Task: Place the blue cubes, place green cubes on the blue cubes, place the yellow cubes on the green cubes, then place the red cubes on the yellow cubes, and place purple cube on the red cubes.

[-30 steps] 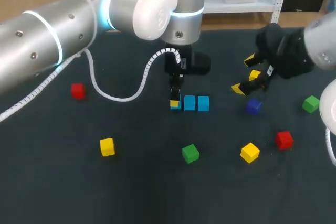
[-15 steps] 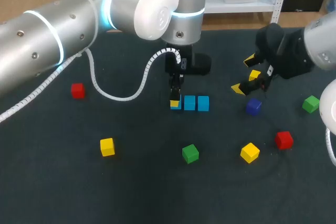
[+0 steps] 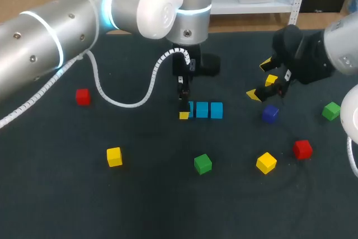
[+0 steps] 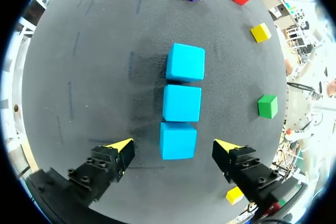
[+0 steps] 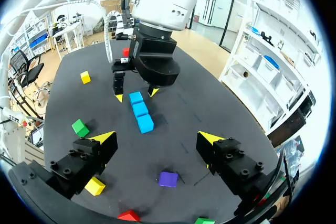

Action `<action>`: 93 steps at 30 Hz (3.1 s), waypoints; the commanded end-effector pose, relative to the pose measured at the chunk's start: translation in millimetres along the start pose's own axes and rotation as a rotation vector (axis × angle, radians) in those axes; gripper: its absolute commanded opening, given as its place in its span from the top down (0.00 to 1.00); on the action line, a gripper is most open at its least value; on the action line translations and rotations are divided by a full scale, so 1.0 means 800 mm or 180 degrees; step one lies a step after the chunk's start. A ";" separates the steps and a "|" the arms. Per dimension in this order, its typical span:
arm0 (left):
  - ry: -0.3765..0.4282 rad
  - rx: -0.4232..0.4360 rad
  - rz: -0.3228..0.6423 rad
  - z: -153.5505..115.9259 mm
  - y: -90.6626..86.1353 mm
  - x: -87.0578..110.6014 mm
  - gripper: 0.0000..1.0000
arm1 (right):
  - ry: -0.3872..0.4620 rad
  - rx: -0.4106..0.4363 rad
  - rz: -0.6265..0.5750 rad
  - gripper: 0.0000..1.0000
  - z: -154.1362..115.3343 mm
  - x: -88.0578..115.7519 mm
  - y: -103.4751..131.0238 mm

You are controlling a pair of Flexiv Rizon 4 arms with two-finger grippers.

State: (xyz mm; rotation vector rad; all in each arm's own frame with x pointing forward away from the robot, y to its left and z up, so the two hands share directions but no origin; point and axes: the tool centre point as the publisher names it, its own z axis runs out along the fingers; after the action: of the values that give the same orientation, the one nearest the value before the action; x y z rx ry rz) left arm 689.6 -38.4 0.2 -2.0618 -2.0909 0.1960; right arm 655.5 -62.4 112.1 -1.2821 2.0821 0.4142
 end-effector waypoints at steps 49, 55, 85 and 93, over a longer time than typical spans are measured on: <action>0.0013 -0.0178 0.0247 0.005 -0.004 -0.004 1.00 | -0.0007 -0.0010 -0.0001 0.00 0.000 0.000 -0.001; 0.0015 -0.0181 0.0277 0.003 -0.005 -0.005 1.00 | -0.0007 -0.0010 -0.0001 0.00 0.000 0.000 -0.001; 0.0066 -0.0125 0.0344 0.004 -0.009 -0.007 0.00 | -0.0007 -0.0010 -0.0001 0.00 0.000 0.000 -0.001; 0.0016 -0.0155 0.0201 0.003 -0.006 -0.005 0.00 | -0.0007 -0.0010 -0.0001 0.00 0.000 0.000 -0.001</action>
State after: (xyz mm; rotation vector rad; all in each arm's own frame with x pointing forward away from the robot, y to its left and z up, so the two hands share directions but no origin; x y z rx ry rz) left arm 683.4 -43.3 -0.6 -2.1625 -2.0386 0.1463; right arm 655.5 -62.4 112.1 -1.2821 2.0821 0.4142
